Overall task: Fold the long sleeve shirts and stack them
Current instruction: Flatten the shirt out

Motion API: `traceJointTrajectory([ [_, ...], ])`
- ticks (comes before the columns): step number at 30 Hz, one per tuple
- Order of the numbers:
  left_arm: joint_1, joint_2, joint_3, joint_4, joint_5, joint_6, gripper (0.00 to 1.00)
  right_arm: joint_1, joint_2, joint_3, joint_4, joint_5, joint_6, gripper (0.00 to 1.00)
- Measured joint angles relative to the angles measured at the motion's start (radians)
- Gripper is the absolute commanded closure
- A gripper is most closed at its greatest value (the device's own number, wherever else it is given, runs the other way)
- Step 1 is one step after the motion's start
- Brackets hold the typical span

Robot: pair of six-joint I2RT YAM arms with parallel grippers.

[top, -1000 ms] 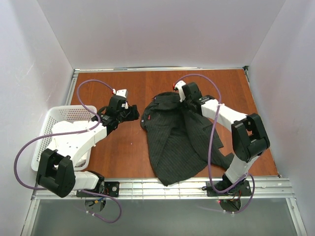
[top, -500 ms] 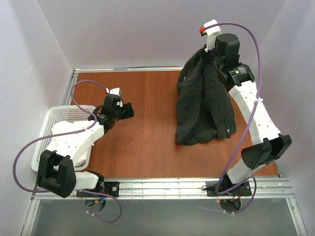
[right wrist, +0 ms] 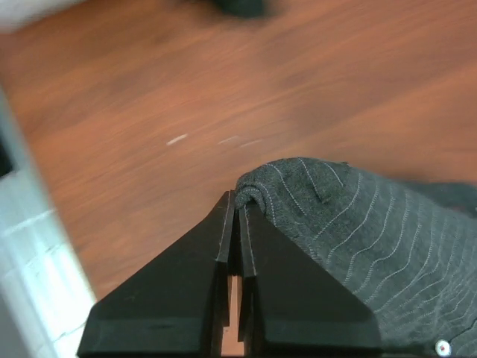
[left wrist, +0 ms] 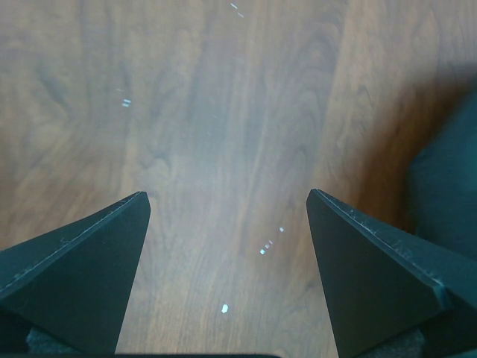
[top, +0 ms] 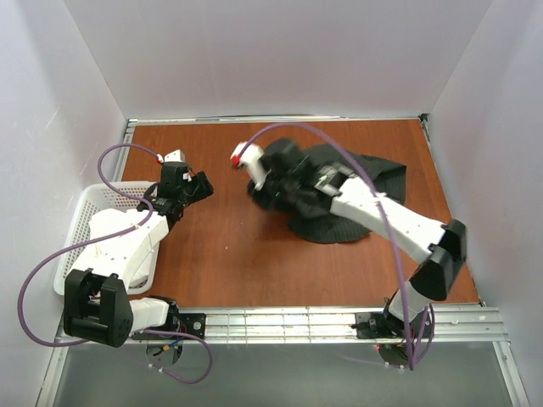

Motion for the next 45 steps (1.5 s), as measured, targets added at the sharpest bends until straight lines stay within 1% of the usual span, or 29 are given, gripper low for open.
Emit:
traceJointTrajectory([
  [1,0.006,-0.002,-0.001,0.0,-0.004,-0.003,0.19,0.041,0.028,-0.023,-0.003,-0.01,0.018,0.87],
  [2,0.014,-0.003,-0.002,0.0,-0.008,-0.006,0.19,0.08,0.057,-0.045,-0.004,-0.018,0.037,0.72],
  [4,0.025,-0.005,-0.002,0.001,-0.015,-0.011,0.19,0.138,0.1,-0.084,-0.012,-0.028,0.072,0.58],
  [5,0.028,-0.005,-0.002,0.002,-0.016,-0.011,0.19,0.157,0.111,-0.099,-0.022,-0.027,0.092,0.43],
  [7,0.029,-0.006,-0.002,0.002,-0.014,-0.01,0.19,0.169,0.107,-0.121,-0.038,-0.005,0.117,0.31],
  [8,0.029,-0.006,-0.002,0.003,-0.011,-0.01,0.19,0.167,0.092,-0.129,-0.039,0.019,0.134,0.22],
  [9,0.029,-0.006,-0.003,0.004,-0.006,-0.009,0.19,0.159,0.07,-0.139,-0.039,0.053,0.152,0.2],
  [11,0.029,-0.009,-0.008,0.012,0.019,0.0,0.19,0.12,-0.011,-0.176,-0.029,0.102,0.192,0.19],
  [13,0.023,-0.014,-0.015,0.019,0.06,0.017,0.2,0.04,-0.124,-0.233,-0.016,0.133,0.241,0.2],
  [15,-0.005,-0.019,-0.016,0.019,0.086,0.036,0.2,-0.093,-0.262,-0.328,0.018,0.14,0.301,0.21],
  [16,-0.039,-0.023,-0.016,0.018,0.089,0.046,0.21,-0.182,-0.325,-0.387,0.039,0.138,0.33,0.23],
  [18,-0.163,-0.029,-0.012,0.017,0.063,0.069,0.21,-0.355,-0.44,-0.517,0.075,0.129,0.388,0.27],
  [19,-0.247,-0.029,-0.006,0.014,0.047,0.081,0.21,-0.429,-0.48,-0.581,0.082,0.124,0.414,0.3],
  [20,-0.335,-0.024,0.005,0.01,0.023,0.093,0.21,-0.486,-0.513,-0.645,0.1,0.103,0.44,0.31],
  [21,-0.403,-0.018,0.017,0.007,0.005,0.103,0.21,-0.523,-0.531,-0.694,0.108,0.079,0.461,0.32],
  [23,-0.575,0.024,0.058,0.005,-0.045,0.132,0.21,-0.618,-0.557,-0.806,0.116,0.019,0.497,0.32],
  [26,-0.769,0.139,0.128,0.002,-0.147,0.178,0.21,-0.723,-0.568,-0.938,0.144,-0.042,0.54,0.32],
  [28,-0.856,0.248,0.177,0.003,-0.221,0.204,0.21,-0.762,-0.573,-0.995,0.163,-0.074,0.562,0.32],
  [30,-0.921,0.358,0.212,0.0,-0.285,0.227,0.22,-0.78,-0.575,-1.028,0.187,-0.1,0.582,0.32],
  [32,-0.958,0.459,0.231,-0.006,-0.332,0.245,0.22,-0.785,-0.576,-1.06,0.222,-0.12,0.6,0.32],
  [35,-0.975,0.562,0.24,-0.04,-0.402,0.255,0.22,-0.788,-0.581,-1.1,0.274,-0.14,0.625,0.32],
  [36,-0.977,0.585,0.24,-0.053,-0.425,0.255,0.22,-0.788,-0.583,-1.114,0.291,-0.146,0.633,0.32],
  [40,-0.988,0.588,0.256,-0.072,-0.52,0.259,0.23,-0.789,-0.584,-1.157,0.338,-0.161,0.651,0.32],
  [45,-0.992,0.589,0.256,-0.099,-0.578,0.254,0.25,-0.789,-0.575,-1.187,0.391,-0.167,0.667,0.32],
])
